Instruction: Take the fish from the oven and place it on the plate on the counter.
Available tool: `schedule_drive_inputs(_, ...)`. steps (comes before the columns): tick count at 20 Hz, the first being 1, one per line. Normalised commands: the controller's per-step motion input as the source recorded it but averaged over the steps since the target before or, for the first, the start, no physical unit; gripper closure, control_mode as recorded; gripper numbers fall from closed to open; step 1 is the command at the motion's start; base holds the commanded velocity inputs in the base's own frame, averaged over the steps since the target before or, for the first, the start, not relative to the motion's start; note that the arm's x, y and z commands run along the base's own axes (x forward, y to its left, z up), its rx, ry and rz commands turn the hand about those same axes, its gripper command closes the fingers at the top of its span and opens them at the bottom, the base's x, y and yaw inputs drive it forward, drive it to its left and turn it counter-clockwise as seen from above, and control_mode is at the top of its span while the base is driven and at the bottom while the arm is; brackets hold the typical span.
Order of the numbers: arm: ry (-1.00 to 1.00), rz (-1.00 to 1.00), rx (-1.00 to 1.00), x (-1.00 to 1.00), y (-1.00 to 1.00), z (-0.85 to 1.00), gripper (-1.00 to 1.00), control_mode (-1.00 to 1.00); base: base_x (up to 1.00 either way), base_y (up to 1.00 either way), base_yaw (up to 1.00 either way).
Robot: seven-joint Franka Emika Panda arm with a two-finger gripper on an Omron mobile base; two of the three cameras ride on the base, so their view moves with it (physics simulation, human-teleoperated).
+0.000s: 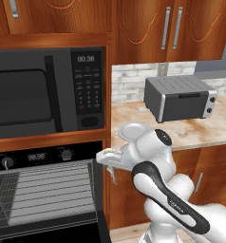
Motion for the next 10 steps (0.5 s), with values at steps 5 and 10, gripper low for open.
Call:
schedule_drive_inputs(5,0.00,-0.08,0.00,-0.02,-0.92,0.74,1.00,-1.00,0.00,0.00,0.00)
schedule_drive_inputs(10,0.00,-0.11,-0.01,0.00,-0.93,0.31,1.00,-1.00,0.00,0.00,0.00)
